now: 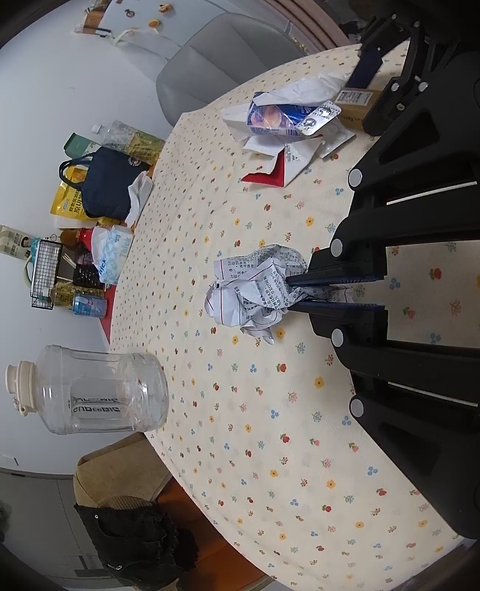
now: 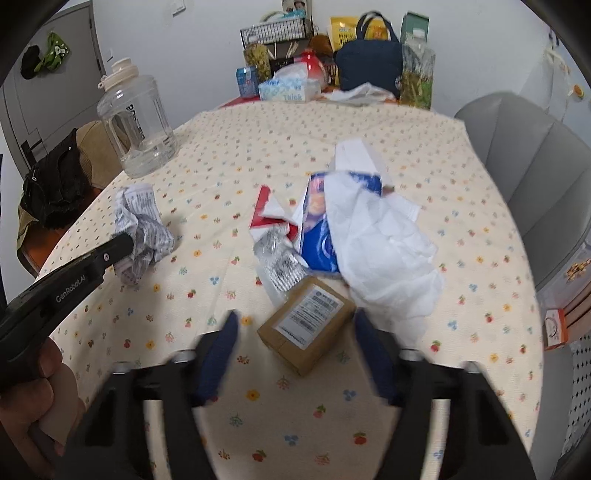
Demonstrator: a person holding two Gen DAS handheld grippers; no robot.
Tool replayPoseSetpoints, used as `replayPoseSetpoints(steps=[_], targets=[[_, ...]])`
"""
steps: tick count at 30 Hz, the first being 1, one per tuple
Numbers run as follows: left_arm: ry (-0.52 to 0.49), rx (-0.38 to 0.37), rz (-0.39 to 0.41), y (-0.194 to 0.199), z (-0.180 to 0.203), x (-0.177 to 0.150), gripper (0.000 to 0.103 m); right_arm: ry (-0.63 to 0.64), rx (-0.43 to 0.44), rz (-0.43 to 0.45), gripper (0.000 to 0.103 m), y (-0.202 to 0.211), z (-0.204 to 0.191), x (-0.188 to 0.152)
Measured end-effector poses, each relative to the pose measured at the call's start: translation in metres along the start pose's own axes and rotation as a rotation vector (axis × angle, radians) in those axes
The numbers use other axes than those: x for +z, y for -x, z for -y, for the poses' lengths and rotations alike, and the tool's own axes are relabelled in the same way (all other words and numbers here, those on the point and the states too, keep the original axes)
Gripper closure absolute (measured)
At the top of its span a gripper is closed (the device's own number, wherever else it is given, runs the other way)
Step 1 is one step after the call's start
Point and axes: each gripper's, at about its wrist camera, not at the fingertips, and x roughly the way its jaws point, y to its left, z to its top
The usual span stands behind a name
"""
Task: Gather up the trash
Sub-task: 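Lift the receipt paper with the left gripper while the right gripper grasps the small cardboard box, then carry the paper and box over the bin with both grippers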
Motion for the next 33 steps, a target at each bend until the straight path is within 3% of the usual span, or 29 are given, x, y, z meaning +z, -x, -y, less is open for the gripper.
replayPoseSetpoints(steps=[5, 18, 33], targets=[[-0.012, -0.012, 0.002, 0.002, 0.009, 0.001, 0.095, 0.007, 0.025, 0.013, 0.065, 0.01, 0.004, -0.002], [-0.067, -0.049, 0.058, 0.035, 0.045, 0.007, 0.095, -0.013, 0.03, 0.099, 0.065, 0.059, 0.02, -0.007], [-0.181, -0.137, 0.098, 0.06, 0.126, 0.009, 0.095, -0.114, -0.043, 0.218, 0.065, 0.124, 0.088, -0.018]])
